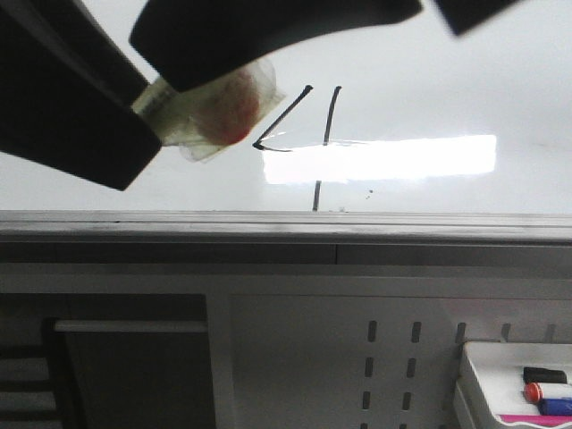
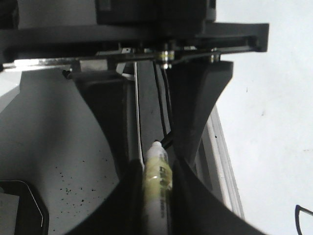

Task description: Write number 4 on whiteboard

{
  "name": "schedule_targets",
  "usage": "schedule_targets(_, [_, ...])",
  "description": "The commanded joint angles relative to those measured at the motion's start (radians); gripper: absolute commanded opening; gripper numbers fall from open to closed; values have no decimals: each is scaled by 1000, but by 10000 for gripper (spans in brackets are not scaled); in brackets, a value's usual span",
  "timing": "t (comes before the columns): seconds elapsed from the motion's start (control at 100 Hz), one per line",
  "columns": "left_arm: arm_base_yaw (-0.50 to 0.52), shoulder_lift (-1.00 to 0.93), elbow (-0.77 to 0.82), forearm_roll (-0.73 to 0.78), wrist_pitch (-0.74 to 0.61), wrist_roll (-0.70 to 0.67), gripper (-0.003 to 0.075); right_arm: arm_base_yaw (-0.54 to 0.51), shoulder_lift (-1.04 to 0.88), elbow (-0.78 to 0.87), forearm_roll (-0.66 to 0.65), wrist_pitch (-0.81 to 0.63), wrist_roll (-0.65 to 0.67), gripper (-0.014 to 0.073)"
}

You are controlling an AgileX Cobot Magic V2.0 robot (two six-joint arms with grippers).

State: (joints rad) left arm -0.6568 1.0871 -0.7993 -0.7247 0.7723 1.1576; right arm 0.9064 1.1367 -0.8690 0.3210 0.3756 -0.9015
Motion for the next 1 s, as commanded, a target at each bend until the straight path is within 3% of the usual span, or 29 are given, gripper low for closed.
schedule_targets(0.0, [-8, -4, -32, -48, -29, 3, 333, 1, -19, -25, 2, -69, -7, -60])
schedule_targets(0.38, [-8, 23, -32, -86, -103, 3, 323, 1, -19, -25, 2, -52, -7, -60])
schedule_targets(0.74, [-8, 37, -34, -101, -101, 5, -22, 1, -19, -25, 2, -48, -7, -64])
schedule_targets(0.99, [-8, 37, -34, -99, -103, 16, -20, 1, -19, -25, 13, -42, -7, -64])
